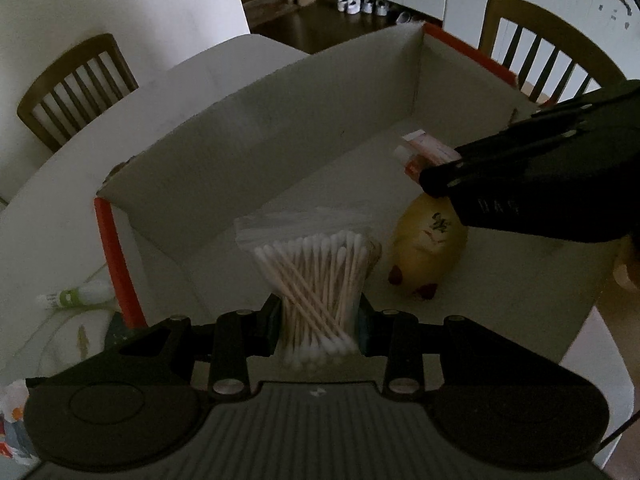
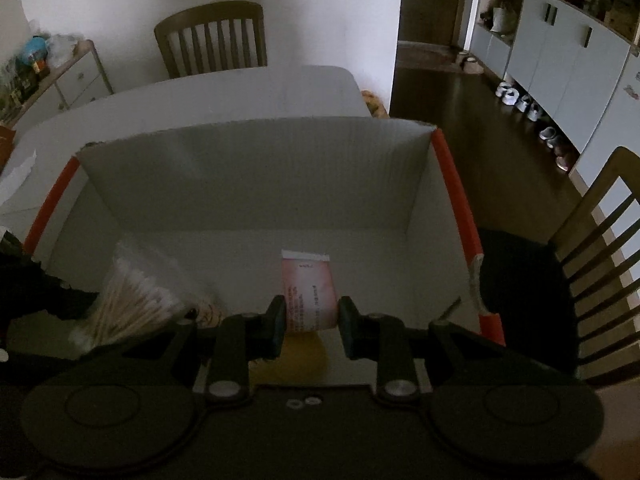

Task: Organize objects
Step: 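Lower both items onto the box floor and open both tools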

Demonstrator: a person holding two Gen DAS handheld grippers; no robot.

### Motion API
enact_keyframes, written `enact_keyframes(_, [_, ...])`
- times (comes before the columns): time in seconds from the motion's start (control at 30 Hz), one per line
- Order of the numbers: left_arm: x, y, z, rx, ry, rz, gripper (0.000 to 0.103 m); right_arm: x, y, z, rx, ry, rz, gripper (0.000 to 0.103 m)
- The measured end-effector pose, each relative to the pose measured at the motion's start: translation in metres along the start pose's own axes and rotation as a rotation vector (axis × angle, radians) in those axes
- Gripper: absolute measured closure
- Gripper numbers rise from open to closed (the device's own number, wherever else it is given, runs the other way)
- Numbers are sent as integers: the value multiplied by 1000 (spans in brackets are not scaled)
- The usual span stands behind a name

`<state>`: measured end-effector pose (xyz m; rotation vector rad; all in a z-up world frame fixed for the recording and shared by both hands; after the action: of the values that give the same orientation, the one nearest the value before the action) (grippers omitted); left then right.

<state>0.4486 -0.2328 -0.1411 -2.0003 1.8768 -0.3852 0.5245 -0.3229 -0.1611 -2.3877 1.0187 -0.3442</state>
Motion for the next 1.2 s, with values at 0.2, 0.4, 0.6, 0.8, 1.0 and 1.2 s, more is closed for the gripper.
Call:
enact_keyframes(0.2, [-1,-2,8,-44,10,-14,68,1,0,-1,-7,-4,-10,76])
enact_keyframes(0.4, [-4,-1,10,-43,1,1,55,2,-2,-1,-11,-5,-7,75])
enact_keyframes(0.6, [-6,-3,2,-8,37,-18,37,2,-2,-3,-11,-16,-9,72])
enact_keyframes(0.8, [-11,-2,-11,34,70,-62,37,4,1,-15,12,-15,-2,60])
enact_keyframes(1.0, [-13,2,-34,98,80,-65,37,5,4,-38,50,-25,11,55])
enact_keyframes(1.2, [-25,0,-61,179,119,-97,37,-3,5,-68,97,-37,20,50])
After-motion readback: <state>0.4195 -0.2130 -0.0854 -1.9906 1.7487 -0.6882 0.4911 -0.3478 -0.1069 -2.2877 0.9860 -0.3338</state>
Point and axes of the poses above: each gripper's, at about its wrist camera, not at the fingertips, and z roughly the way its jaws point, x to its right, y to its underside, the point moved 5 cm from there along z, roughly the way its jaws point, and after that the axes turned 9 degrees about -z, right-handed, at the moved point
